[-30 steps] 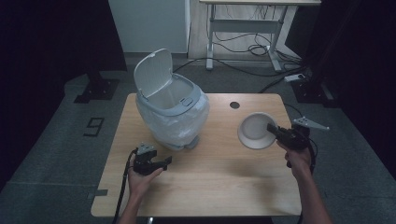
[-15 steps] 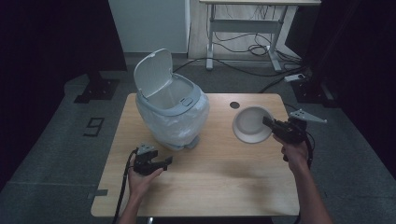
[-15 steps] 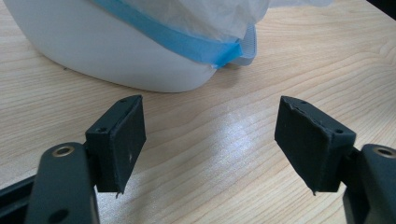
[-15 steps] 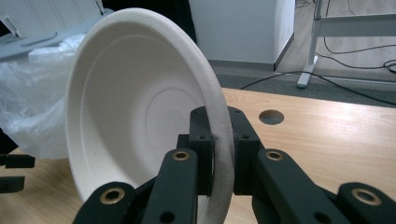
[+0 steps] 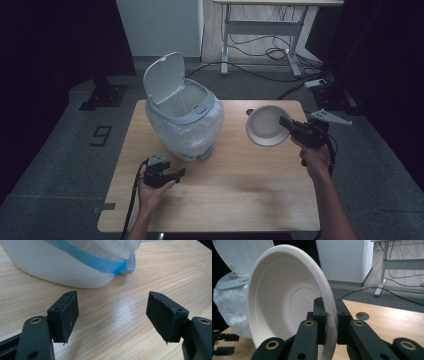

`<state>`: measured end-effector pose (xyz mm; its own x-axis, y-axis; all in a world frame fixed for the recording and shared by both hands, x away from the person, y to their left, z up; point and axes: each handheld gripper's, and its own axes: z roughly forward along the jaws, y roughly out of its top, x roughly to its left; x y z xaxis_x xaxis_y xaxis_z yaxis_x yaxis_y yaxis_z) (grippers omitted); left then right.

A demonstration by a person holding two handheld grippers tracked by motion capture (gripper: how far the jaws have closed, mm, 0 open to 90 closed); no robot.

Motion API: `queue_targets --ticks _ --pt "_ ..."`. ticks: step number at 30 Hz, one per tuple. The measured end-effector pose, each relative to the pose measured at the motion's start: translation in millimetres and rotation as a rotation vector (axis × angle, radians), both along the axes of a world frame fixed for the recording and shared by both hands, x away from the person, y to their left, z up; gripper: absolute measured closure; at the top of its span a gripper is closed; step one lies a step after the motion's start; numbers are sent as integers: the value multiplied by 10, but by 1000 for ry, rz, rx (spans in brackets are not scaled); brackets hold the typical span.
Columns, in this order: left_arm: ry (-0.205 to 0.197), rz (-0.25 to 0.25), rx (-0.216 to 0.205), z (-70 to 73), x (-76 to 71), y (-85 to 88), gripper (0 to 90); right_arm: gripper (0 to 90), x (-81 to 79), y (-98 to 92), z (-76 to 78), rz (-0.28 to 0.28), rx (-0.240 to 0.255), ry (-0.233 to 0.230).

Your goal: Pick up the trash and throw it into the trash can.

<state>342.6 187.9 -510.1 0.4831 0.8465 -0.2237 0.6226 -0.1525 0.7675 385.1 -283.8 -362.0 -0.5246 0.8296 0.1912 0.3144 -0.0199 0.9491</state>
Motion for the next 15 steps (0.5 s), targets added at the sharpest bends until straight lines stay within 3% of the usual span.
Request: queue_targets --ticks 15 --pt "16 -13 1 -26 11 -42 259 826 56 172 263 18 3 -42"
